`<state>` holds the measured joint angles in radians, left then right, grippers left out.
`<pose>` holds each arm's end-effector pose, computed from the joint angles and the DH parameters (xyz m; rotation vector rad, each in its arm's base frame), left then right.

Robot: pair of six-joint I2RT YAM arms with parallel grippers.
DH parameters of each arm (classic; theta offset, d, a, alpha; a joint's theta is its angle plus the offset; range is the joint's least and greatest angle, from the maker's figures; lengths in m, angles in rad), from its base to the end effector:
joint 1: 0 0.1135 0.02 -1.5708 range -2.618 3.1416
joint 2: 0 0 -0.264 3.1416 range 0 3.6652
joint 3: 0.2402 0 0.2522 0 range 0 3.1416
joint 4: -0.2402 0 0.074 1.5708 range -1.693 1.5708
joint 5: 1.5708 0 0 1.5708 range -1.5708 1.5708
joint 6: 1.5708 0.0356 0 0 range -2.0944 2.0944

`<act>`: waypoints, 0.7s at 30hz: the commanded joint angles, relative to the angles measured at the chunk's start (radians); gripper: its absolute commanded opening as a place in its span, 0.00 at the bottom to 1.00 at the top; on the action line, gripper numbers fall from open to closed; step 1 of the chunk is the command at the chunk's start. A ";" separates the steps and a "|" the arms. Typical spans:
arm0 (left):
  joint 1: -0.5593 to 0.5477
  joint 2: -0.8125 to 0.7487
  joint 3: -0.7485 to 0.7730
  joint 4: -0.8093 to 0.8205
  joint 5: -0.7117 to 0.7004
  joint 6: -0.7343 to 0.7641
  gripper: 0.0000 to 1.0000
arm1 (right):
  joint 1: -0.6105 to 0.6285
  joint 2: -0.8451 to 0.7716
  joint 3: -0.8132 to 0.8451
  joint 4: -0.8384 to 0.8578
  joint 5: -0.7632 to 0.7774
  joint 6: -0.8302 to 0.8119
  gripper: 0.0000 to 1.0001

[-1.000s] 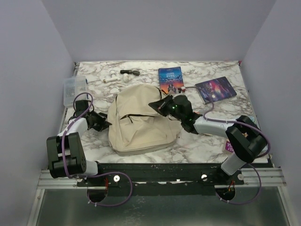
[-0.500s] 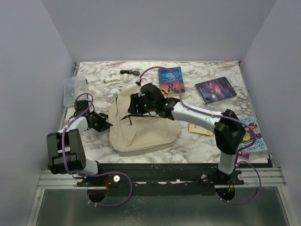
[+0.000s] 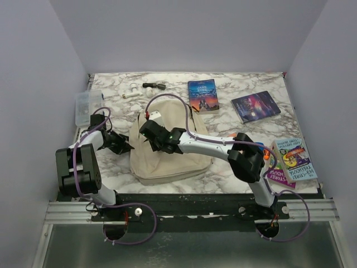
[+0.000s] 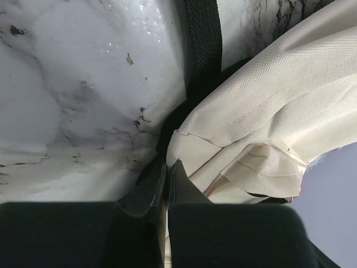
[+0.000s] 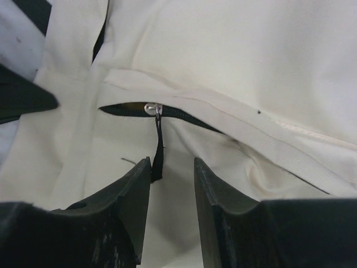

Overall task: Pack the student bag
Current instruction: Unzip the student bag at the center of the board.

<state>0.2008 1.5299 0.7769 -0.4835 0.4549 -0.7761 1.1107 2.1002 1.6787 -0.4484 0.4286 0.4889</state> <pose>0.2616 0.0373 0.1534 -1.2402 2.5712 -0.7697 0.2220 0.4146 0.2146 -0.5401 2.2914 0.2593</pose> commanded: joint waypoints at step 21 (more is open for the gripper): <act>0.004 -0.031 0.010 -0.034 0.001 0.022 0.00 | -0.005 0.049 0.037 0.052 0.226 -0.018 0.01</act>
<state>0.2008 1.5295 0.7780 -0.4957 0.4557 -0.7650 1.1053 2.1696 1.7187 -0.3836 0.5392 0.4706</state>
